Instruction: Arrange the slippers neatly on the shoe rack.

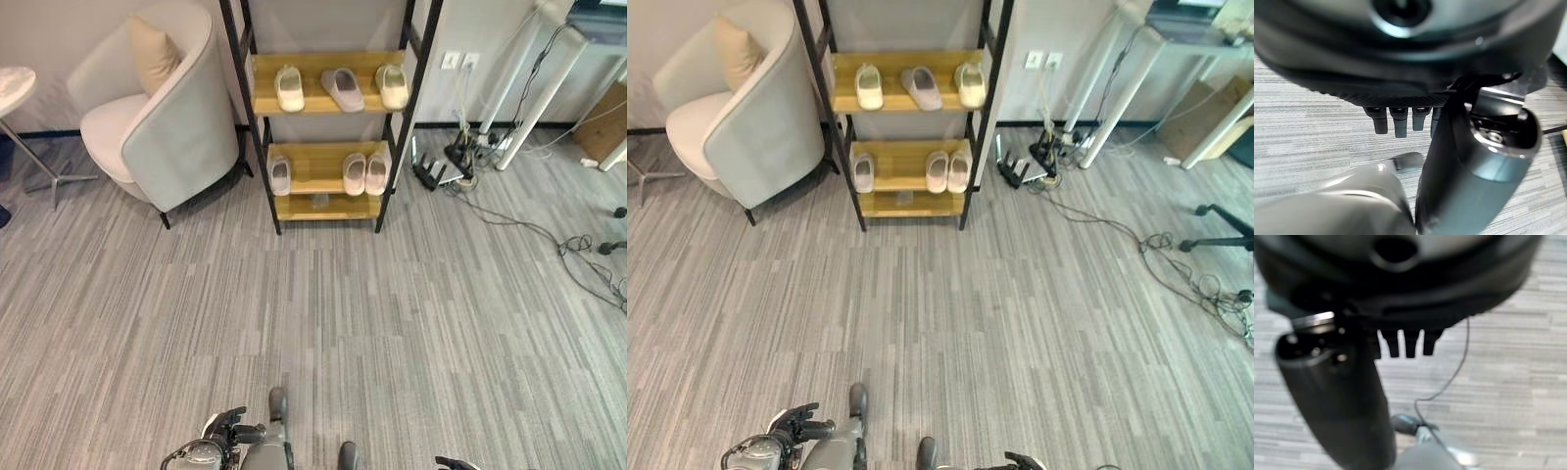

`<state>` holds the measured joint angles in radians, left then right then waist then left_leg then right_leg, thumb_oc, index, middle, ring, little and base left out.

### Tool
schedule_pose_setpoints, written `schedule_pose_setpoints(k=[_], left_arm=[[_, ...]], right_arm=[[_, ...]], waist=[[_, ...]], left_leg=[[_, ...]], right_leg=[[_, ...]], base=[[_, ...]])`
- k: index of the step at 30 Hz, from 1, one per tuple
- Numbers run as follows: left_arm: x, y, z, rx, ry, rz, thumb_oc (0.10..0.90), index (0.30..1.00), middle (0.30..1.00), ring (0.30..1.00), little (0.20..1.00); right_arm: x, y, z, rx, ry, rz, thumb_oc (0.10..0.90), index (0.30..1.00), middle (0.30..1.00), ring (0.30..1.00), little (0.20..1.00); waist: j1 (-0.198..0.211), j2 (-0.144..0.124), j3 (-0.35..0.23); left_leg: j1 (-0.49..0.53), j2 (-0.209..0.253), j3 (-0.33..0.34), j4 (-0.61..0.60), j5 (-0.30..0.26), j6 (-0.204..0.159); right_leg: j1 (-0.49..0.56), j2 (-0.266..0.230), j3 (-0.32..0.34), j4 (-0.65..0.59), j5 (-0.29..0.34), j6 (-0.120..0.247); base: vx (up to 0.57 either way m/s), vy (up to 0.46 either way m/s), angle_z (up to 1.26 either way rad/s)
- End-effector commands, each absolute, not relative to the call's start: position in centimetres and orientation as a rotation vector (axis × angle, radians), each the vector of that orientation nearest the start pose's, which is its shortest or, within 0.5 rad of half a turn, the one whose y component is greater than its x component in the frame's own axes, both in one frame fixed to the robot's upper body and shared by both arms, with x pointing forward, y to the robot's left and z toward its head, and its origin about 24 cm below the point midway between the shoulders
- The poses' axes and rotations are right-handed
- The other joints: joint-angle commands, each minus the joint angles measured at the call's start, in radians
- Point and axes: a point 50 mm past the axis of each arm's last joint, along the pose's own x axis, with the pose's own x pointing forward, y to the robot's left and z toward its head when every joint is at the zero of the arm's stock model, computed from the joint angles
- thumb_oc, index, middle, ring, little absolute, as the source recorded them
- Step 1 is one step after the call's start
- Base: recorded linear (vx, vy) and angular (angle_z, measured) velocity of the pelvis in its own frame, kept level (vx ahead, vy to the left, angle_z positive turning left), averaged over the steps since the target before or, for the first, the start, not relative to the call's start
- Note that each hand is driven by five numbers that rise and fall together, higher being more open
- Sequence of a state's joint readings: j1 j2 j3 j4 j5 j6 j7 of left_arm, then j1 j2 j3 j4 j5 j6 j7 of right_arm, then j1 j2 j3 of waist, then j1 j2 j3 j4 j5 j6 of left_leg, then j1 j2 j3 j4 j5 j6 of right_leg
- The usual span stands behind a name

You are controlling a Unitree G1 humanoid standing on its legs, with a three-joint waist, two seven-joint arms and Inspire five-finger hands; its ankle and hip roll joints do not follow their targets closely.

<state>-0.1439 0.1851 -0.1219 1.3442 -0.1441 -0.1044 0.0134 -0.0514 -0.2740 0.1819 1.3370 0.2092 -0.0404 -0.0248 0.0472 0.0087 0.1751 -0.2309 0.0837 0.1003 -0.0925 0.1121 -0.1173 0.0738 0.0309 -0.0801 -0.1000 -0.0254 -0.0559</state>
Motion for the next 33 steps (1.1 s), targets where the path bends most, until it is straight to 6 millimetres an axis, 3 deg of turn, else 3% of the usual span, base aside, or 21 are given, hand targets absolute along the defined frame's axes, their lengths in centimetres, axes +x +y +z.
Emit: schedule_pose_setpoints(k=[1, 3, 4, 5, 7, 8, 10, 11, 12, 14, 17, 20, 23, 24, 25, 26, 27, 29, 30, 32, 33], left_arm=[[7.2, 22.9, -16.8, 0.289, 1.309, 0.04, 0.8, 0.9, 0.9, 0.9, 0.9], [8.1, 23.0, -16.6, 0.278, 1.273, 0.051, 0.8, 0.9, 0.9, 0.9, 0.9], [9.1, 23.1, -16.4, 0.278, 1.241, 0.058, 0.8, 0.9, 0.9, 0.9, 0.9], [11.2, 22.9, -15.9, 0.285, 1.173, 0.058, 0.8, 0.9, 0.9, 0.9, 0.9], [11.2, 22.9, -15.9, 0.285, 1.173, 0.058, 0.8, 0.9, 0.9, 0.9, 0.9], [13.4, 22.6, -15.2, 0.325, 1.093, 0.039, 0.8, 0.9, 0.9, 0.9, 0.9], [14.8, 22.5, -14.7, 0.341, 1.042, 0.037, 0.8, 0.9, 0.9, 0.9, 0.9], [14.8, 22.5, -14.7, 0.341, 1.042, 0.038, 0.8, 0.9, 0.9, 0.9, 0.9], [16.0, 22.2, -14.2, 0.33, 0.997, 0.035, 0.8, 0.9, 0.9, 0.9, 0.9], [16.5, 21.7, -14.1, 0.35, 0.972, 0.01, 0.8, 0.9, 0.9, 0.9, 0.9], [16.4, 21.1, -14.2, 0.412, 0.973, -0.032, 0.8, 0.9, 0.9, 0.9, 0.9], [14.7, 21.0, -15.0, 0.421, 1.043, -0.048, 0.8, 0.9, 0.9, 0.9, 0.9], [12.9, 21.3, -15.7, 0.415, 1.11, -0.048, 0.8, 0.9, 0.9, 0.9, 0.9], [11.0, 21.6, -16.2, 0.413, 1.17, -0.043, 0.8, 0.9, 0.9, 0.9, 0.9], [9.8, 21.7, -16.5, 0.39, 1.206, -0.021, 0.8, 0.9, 0.9, 0.9, 0.9], [9.3, 21.9, -16.5, 0.368, 1.221, 0.001, 0.8, 0.9, 0.9, 0.9, 0.9], [9.2, 22.0, -16.6, 0.315, 1.224, 0.043, 0.8, 0.9, 0.9, 0.9, 0.9], [10.1, 21.6, -16.4, 0.254, 1.186, 0.07, 0.8, 0.9, 0.9, 0.9, 0.9], [10.8, 21.2, -16.2, 0.273, 1.152, 0.052, 0.8, 0.9, 0.9, 0.9, 0.9], [12.0, 20.5, -16.0, 0.325, 1.1, -0.007, 0.8, 0.9, 0.9, 0.9, 0.9], [12.1, 20.2, -16.0, 0.406, 1.099, -0.065, 0.8, 0.9, 0.9, 0.9, 0.9]], right_arm=[[8.9, -24.7, -15.9, -0.233, 1.211, -0.137, 0.8, 0.9, 0.9, 0.9, 0.9], [10.2, -24.2, -15.7, -0.241, 1.173, -0.104, 0.8, 0.9, 0.9, 0.9, 0.9], [11.4, -23.7, -15.5, -0.265, 1.137, -0.069, 0.8, 0.9, 0.9, 0.9, 0.9], [13.0, -23.1, -15.0, -0.289, 1.088, -0.038, 0.8, 0.9, 0.9, 0.9, 0.9], [13.0, -23.1, -15.0, -0.289, 1.088, -0.038, 0.8, 0.9, 0.9, 0.9, 0.9], [14.8, -22.7, -14.4, -0.247, 1.014, -0.052, 0.8, 0.9, 0.9, 0.9, 0.9], [15.5, -22.4, -14.1, -0.242, 0.978, -0.052, 0.8, 0.9, 0.9, 0.9, 0.9], [15.5, -22.4, -14.1, -0.242, 0.978, -0.052, 0.8, 0.9, 0.9, 0.9, 0.9], [15.6, -22.3, -14.0, -0.244, 0.967, -0.052, 0.8, 0.9, 0.9, 0.9, 0.9], [15.1, -22.4, -14.2, -0.252, 0.985, -0.059, 0.8, 0.9, 0.9, 0.9, 0.9], [14.0, -23.0, -14.6, -0.22, 1.021, -0.103, 0.8, 0.9, 0.9, 0.9, 0.9], [13.1, -23.5, -14.8, -0.217, 1.054, -0.129, 0.8, 0.9, 0.9, 0.9, 0.9], [12.5, -24.1, -14.9, -0.218, 1.072, -0.149, 0.8, 0.9, 0.9, 0.9, 0.9], [11.9, -24.9, -14.9, -0.214, 1.086, -0.178, 0.8, 0.9, 0.9, 0.9, 0.9], [11.6, -25.6, -14.8, -0.217, 1.098, -0.206, 0.8, 0.9, 0.9, 0.9, 0.9], [11.6, -26.0, -14.7, -0.217, 1.099, -0.221, 0.8, 0.9, 0.9, 0.9, 0.9], [11.7, -26.7, -14.5, -0.205, 1.087, -0.248, 0.8, 0.9, 0.9, 0.9, 0.9], [12.1, -26.7, -14.3, -0.201, 1.072, -0.26, 0.8, 0.9, 0.9, 0.9, 0.9], [11.8, -26.7, -14.4, -0.229, 1.088, -0.247, 0.8, 0.9, 0.9, 0.9, 0.9], [11.5, -26.6, -14.5, -0.25, 1.095, -0.235, 0.8, 0.9, 0.9, 0.9, 0.9], [13.4, -25.8, -14.3, -0.261, 1.064, -0.227, 0.8, 0.9, 0.9, 0.9, 0.9]], waist=[[0.015, -0.071, -0.08], [0.022, -0.082, -0.085], [0.021, -0.087, -0.077], [0.001, -0.069, -0.047], [0.002, -0.066, -0.05], [-0.021, -0.037, -0.027], [-0.04, -0.012, -0.02], [-0.043, -0.013, -0.017], [-0.069, 0.001, -0.01], [-0.094, 0.006, -0.01], [-0.132, -0.01, -0.023], [-0.157, -0.007, -0.036], [-0.167, -0.003, -0.052], [-0.165, -0.005, -0.068], [-0.159, 0.007, -0.077], [-0.152, 0.004, -0.081], [-0.14, -0.003, -0.073], [-0.106, -0.033, -0.038], [-0.091, -0.048, -0.028], [-0.071, -0.046, -0.02], [-0.058, -0.047, -0.023]], left_leg=[[-0.043, -0.071, 0.0, 0.129, -0.014, 0.089], [-0.034, -0.087, -0.001, 0.154, -0.055, 0.111], [-0.023, -0.097, 0.002, 0.171, -0.082, 0.124], [0.013, -0.1, -0.001, 0.187, -0.114, 0.154], [0.01, -0.097, 0.0, 0.187, -0.113, 0.153], [0.063, -0.092, -0.013, 0.182, -0.138, 0.169], [0.123, -0.095, -0.032, 0.169, -0.162, 0.172], [0.128, -0.097, -0.033, 0.169, -0.163, 0.172], [0.188, -0.106, -0.064, 0.166, -0.197, 0.17], [0.239, -0.109, -0.09, 0.165, -0.234, 0.163], [0.316, -0.123, -0.117, 0.138, -0.276, 0.142], [0.394, -0.111, -0.141, 0.111, -0.304, 0.122], [0.436, -0.093, -0.152, 0.11, -0.321, 0.105], [0.459, -0.073, -0.166, 0.148, -0.325, 0.086], [0.458, -0.046, -0.174, 0.212, -0.286, 0.059], [0.421, -0.036, -0.165, 0.295, -0.231, 0.036], [0.329, -0.033, -0.174, 0.468, -0.159, 0.016], [0.197, -0.046, -0.181, 0.719, -0.088, 0.027], [0.156, -0.045, -0.153, 0.765, -0.093, 0.039], [0.105, -0.026, -0.103, 0.734, -0.133, 0.058], [0.082, -0.035, -0.086, 0.669, -0.159, 0.068]], right_leg=[[0.096, -0.091, 0.03, 0.078, -0.132, 0.153], [0.056, -0.117, 0.042, 0.187, -0.113, 0.185], [0.011, -0.135, 0.041, 0.277, -0.072, 0.213], [-0.092, -0.161, 0.042, 0.488, 0.056, 0.251], [-0.095, -0.158, 0.043, 0.486, 0.06, 0.25], [-0.16, -0.179, 0.011, 0.622, 0.129, 0.242], [-0.208, -0.185, -0.008, 0.643, 0.13, 0.219], [-0.205, -0.187, -0.009, 0.647, 0.126, 0.219], [-0.254, -0.172, -0.001, 0.604, 0.072, 0.2], [-0.282, -0.156, 0.014, 0.524, 0.017, 0.191], [-0.316, -0.151, 0.057, 0.279, 0.038, 0.203], [-0.347, -0.142, 0.052, 0.14, 0.1, 0.224], [-0.34, -0.139, 0.02, 0.12, 0.117, 0.224], [-0.322, -0.121, 0.034, 0.164, 0.113, 0.198], [-0.306, -0.098, 0.033, 0.187, 0.096, 0.178], [-0.287, -0.095, 0.03, 0.194, 0.081, 0.165], [-0.263, -0.097, 0.028, 0.206, 0.06, 0.142], [-0.212, -0.099, 0.032, 0.211, 0.026, 0.107], [-0.181, -0.102, 0.029, 0.205, 0.008, 0.093], [-0.131, -0.096, 0.013, 0.197, -0.021, 0.084], [-0.102, -0.097, 0.009, 0.184, -0.03, 0.087]], base=[[0.36, 0.183, -0.34], [0.32, 0.179, -0.43], [0.31, 0.247, -0.42], [0.19, 0.186, -0.25], [0.15, 0.135, 0.0], [0.32, 0.186, 0.32], [0.35, 0.143, 0.41], [0.43, 0.015, 0.35], [0.43, -0.033, 0.3], [0.53, -0.086, 0.36], [0.49, -0.146, 0.65], [0.44, -0.189, 0.34], [0.36, -0.224, 0.34], [0.44, -0.309, 0.31], [0.52, -0.368, 0.3], [0.32, -0.275, 0.22], [0.21, -0.25, 0.28], [0.17, -0.308, 0.11], [0.19, -0.26, -0.06], [0.26, -0.115, 0.13], [0.3, 0.005, 0.28]])
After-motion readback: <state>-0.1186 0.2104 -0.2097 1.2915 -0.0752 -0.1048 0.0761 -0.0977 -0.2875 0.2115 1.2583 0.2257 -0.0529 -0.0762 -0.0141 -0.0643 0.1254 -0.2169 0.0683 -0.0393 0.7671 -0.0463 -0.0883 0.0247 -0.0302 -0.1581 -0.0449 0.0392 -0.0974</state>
